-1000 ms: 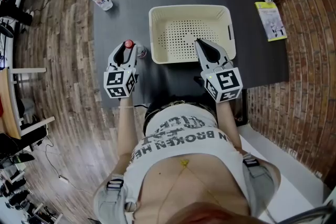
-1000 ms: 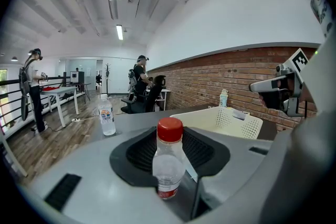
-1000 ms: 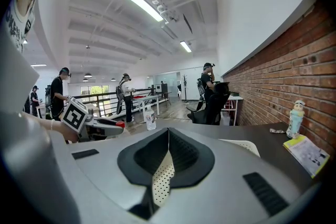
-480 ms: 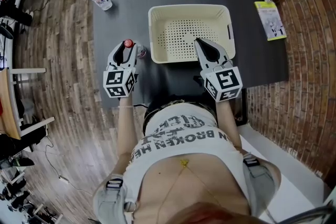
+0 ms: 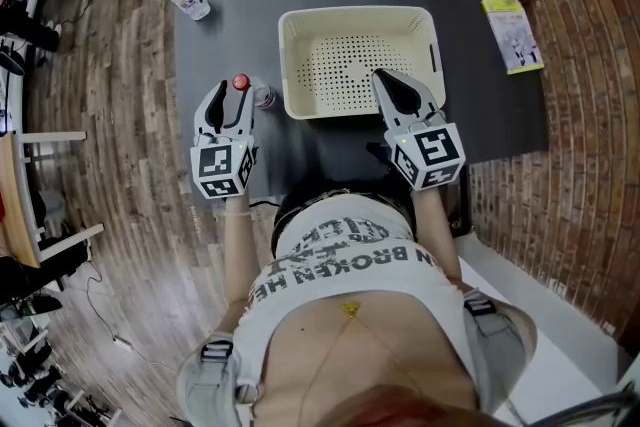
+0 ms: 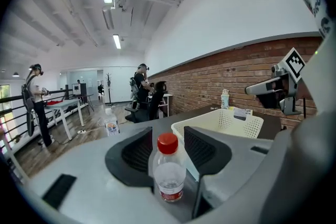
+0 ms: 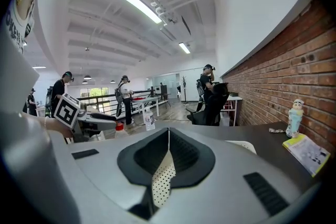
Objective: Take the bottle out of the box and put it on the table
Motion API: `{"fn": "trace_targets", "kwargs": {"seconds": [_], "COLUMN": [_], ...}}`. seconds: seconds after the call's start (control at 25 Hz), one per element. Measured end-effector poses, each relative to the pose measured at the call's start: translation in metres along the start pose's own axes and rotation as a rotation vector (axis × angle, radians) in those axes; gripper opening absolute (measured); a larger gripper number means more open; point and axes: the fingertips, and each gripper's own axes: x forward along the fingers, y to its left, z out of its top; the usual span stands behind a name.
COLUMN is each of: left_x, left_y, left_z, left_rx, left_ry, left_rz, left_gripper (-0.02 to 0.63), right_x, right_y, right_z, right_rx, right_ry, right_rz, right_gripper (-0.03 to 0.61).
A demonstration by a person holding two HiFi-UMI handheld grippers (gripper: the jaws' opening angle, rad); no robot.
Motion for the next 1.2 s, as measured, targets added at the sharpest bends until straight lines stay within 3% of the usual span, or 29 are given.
{"fn": "trace_targets", "kwargs": {"seconds": [0.12, 0.28, 0.4, 0.48, 0.72, 1.2], "left_x": [-0.008, -0.012, -0.011, -0.009, 0.001, 0.008], "left_y": [-0.004, -0.020, -0.035, -0.046, -0.077, -0.100], "left_z": [0.020, 0.036, 0.038, 0.037, 0.034, 0.033], "left_rx": [0.036, 0.038, 0.003, -0.029, -0.079, -0.097], "left_ry": [-0.051, -0.095, -0.113, -0.114, -0.105, -0.079], "left_rz": [0.016, -0.039, -0.088, -0.118, -0.177, -0.189], "left_gripper": [0.170, 0.134, 0.035, 0.008, 0.008, 0.008], "right_x": [-0.004, -0.010, -0.014, -0.017, -0.024, -0.039], "right_y": [-0.004, -0.009, -0.013, -0.013, -0.017, -0.032], "right_z": [0.001, -0.001, -0.004, -0.006, -0.007, -0.007], "right_rx": [-0.002, -0.003, -0.003, -0.002, -0.001, -0.010], "right_ry": [-0.013, -0.014, -0.006, -0.001, -0.003, -0.022], "right_rz": [0.011, 0.006, -0.001, -0.001, 0.006, 0.029], "right_gripper": [0.009, 0.009, 0.009, 0.009, 0.009, 0.009]}}
